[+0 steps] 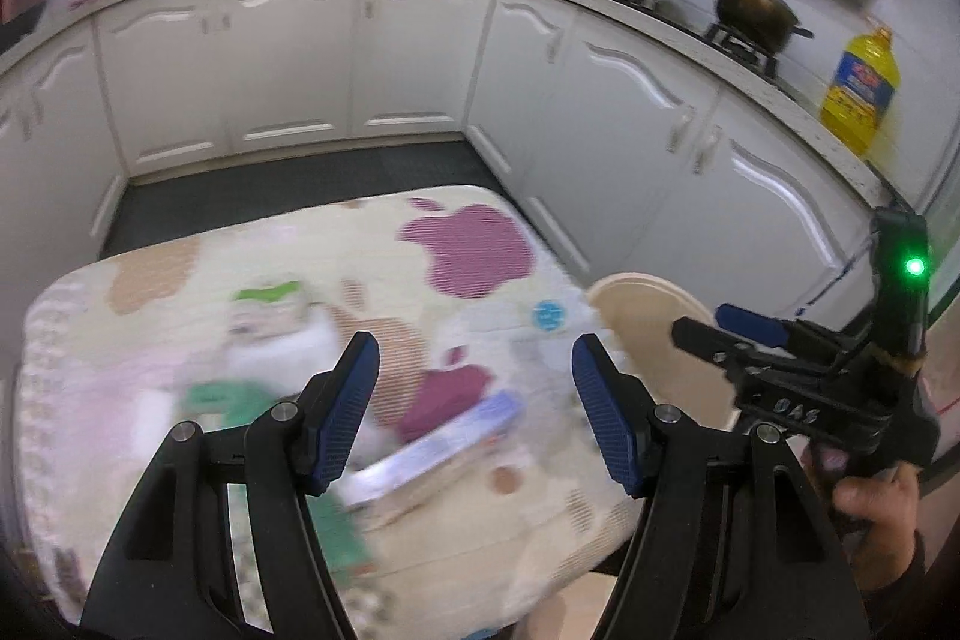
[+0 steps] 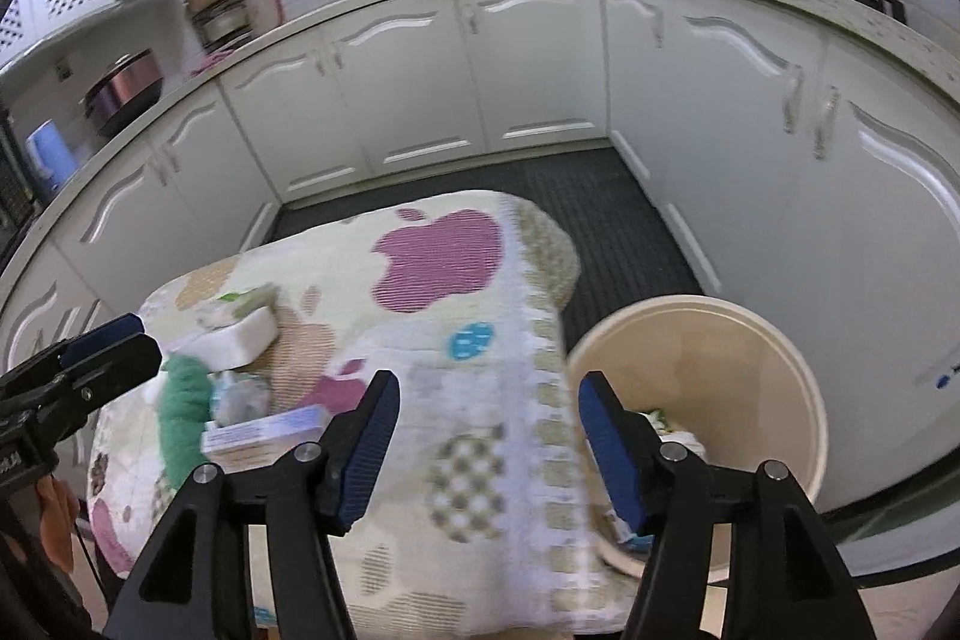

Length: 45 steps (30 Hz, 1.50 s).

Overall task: Collect trash
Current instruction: 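Move both tools back over the trash on the table, then grasp the white sponge block with the left tool and lift it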

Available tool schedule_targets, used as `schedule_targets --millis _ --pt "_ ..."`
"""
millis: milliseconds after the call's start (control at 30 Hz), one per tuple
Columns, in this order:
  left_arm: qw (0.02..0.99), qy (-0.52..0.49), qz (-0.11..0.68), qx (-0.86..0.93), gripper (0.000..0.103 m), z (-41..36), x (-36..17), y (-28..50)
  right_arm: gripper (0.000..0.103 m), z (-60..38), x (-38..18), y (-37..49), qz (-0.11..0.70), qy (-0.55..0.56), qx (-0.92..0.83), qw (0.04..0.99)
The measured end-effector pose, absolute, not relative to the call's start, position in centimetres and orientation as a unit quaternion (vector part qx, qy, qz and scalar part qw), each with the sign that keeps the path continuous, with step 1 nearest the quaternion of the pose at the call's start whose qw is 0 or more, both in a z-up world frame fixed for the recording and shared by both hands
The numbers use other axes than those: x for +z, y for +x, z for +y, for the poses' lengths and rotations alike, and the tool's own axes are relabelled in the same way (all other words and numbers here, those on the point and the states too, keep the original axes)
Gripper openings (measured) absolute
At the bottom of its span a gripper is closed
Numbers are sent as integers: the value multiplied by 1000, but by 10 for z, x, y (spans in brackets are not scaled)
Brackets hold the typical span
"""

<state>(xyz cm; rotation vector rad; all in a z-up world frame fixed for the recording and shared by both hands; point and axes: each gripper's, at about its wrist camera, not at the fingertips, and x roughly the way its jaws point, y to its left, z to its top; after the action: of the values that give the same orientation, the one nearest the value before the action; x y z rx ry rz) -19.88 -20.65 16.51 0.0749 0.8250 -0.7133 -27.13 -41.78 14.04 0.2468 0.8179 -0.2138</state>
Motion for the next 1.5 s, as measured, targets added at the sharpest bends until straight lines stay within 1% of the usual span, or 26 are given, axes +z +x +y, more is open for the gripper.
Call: schedule_targets --millis 300,533,800,1133,1267,1300,1333,1367,1500 --pt "879 -3 396 -266 66 -112 162 -176 62 -372 141 -251 404 98 -62 908" --pt "882 -28 410 -228 66 -61 148 -165 62 -350 133 -241 416 83 -32 905" --pt "869 -9 445 -216 66 -54 112 -152 62 -341 113 -231 446 80 -9 892" --pt "853 20 485 -194 66 -69 60 -119 62 -346 105 -230 455 88 -12 886" --pt "841 -1 506 -191 65 -67 41 -104 62 -350 101 -232 459 92 -11 884" --pt "838 -7 510 -194 56 -67 38 -102 62 -351 100 -232 460 92 -10 883" --pt "834 -8 516 -197 38 -67 35 -101 62 -351 99 -232 462 92 -10 882" --pt "835 1 517 -191 35 -67 34 -101 62 -351 97 -232 464 92 -9 881" --pt "842 7 499 -203 34 -63 49 -110 62 -351 92 -231 469 94 -6 878"
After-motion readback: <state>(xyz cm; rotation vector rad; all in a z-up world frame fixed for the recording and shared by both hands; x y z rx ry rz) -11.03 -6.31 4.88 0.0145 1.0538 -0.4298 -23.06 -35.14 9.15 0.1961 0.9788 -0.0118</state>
